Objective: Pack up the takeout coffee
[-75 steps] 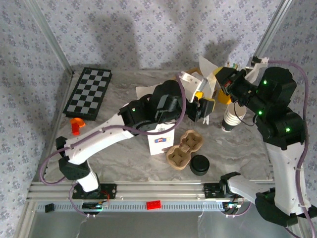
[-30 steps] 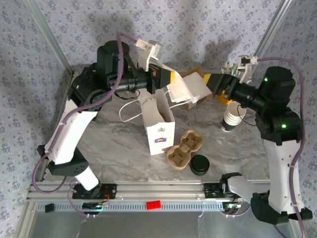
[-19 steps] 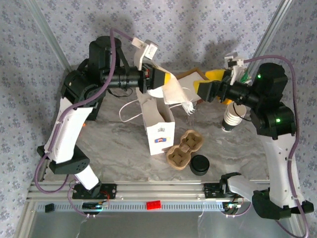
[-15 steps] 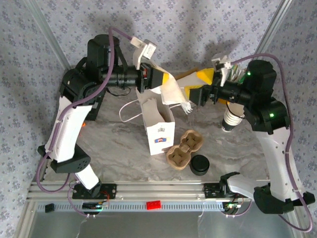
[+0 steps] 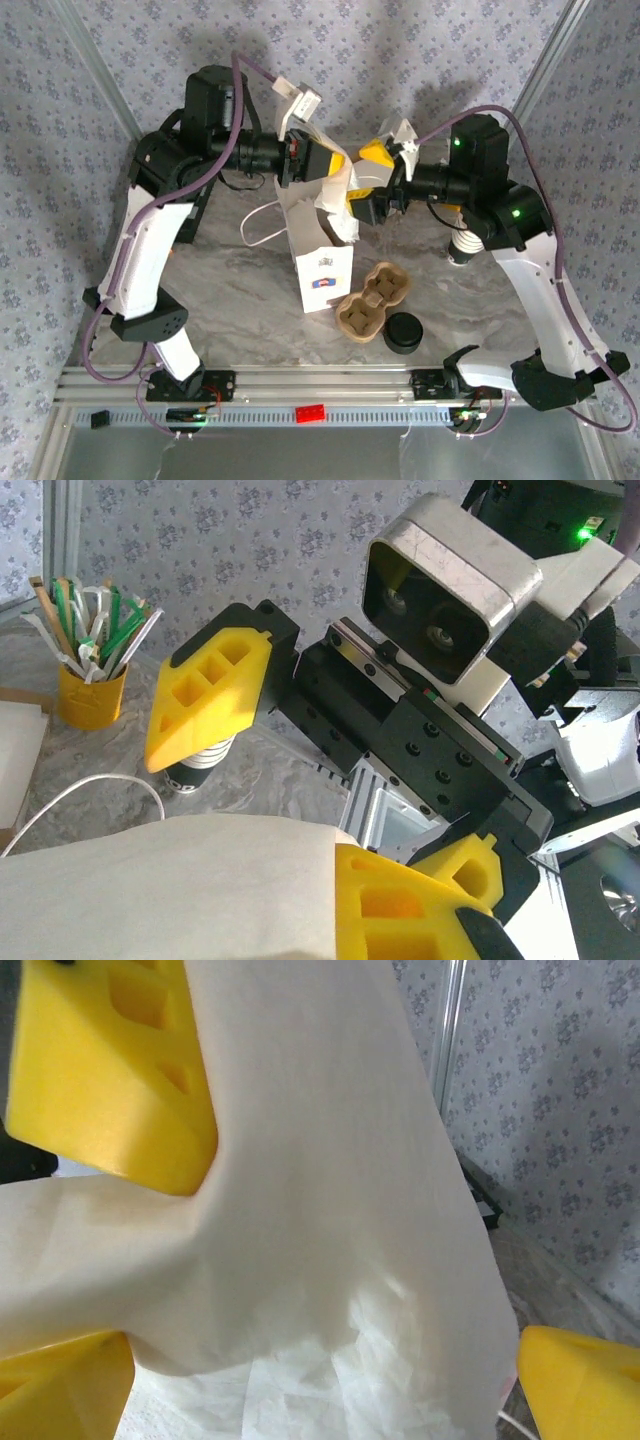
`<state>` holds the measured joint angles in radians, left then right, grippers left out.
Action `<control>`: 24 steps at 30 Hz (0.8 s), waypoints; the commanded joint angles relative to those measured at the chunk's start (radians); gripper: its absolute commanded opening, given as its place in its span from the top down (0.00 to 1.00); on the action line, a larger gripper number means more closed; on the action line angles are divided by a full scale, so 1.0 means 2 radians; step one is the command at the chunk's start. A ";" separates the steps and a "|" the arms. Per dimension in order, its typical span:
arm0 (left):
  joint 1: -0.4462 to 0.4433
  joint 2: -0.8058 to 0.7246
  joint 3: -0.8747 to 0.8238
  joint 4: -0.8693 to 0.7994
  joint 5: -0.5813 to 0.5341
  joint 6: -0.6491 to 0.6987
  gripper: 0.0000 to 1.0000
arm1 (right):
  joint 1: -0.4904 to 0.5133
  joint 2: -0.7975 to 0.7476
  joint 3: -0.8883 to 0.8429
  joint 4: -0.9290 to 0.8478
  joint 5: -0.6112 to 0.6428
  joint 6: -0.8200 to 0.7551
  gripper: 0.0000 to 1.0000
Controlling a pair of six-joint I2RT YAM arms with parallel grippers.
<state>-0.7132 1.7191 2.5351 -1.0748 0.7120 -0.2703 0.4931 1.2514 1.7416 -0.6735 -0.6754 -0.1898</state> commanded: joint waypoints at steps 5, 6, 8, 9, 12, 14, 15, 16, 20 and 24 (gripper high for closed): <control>0.003 0.005 0.020 0.002 0.032 0.011 1.00 | 0.023 0.027 0.034 0.024 0.037 -0.059 0.00; 0.004 0.005 0.020 0.003 0.033 0.011 1.00 | 0.023 0.028 0.031 0.033 0.028 -0.057 0.01; 0.003 0.005 0.019 0.005 0.034 0.010 1.00 | 0.025 0.036 0.033 0.047 0.011 -0.052 0.08; 0.004 0.005 0.019 0.005 0.034 0.011 1.00 | 0.027 0.042 0.038 0.046 0.006 -0.049 0.14; 0.007 0.003 0.020 0.004 0.028 0.011 1.00 | 0.033 0.049 0.048 0.023 0.008 -0.050 0.28; 0.011 0.001 0.020 0.001 0.019 0.013 1.00 | 0.032 0.041 0.043 0.021 0.022 -0.045 0.35; 0.013 -0.001 0.019 -0.002 0.013 0.015 1.00 | 0.032 0.037 0.039 0.023 0.022 -0.043 0.38; 0.014 -0.003 0.020 -0.003 0.007 0.017 1.00 | 0.033 0.033 0.034 0.024 0.019 -0.039 0.41; 0.020 -0.009 0.019 -0.004 -0.023 0.021 1.00 | 0.033 0.029 0.034 0.010 0.004 -0.008 0.70; 0.023 -0.010 0.020 0.001 -0.033 0.021 0.99 | 0.034 0.022 0.034 0.013 0.015 0.037 1.00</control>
<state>-0.6773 1.7241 2.5389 -1.0779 0.6773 -0.2501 0.5552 1.3220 1.7996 -0.6395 -0.6426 -0.1955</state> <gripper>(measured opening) 0.049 0.044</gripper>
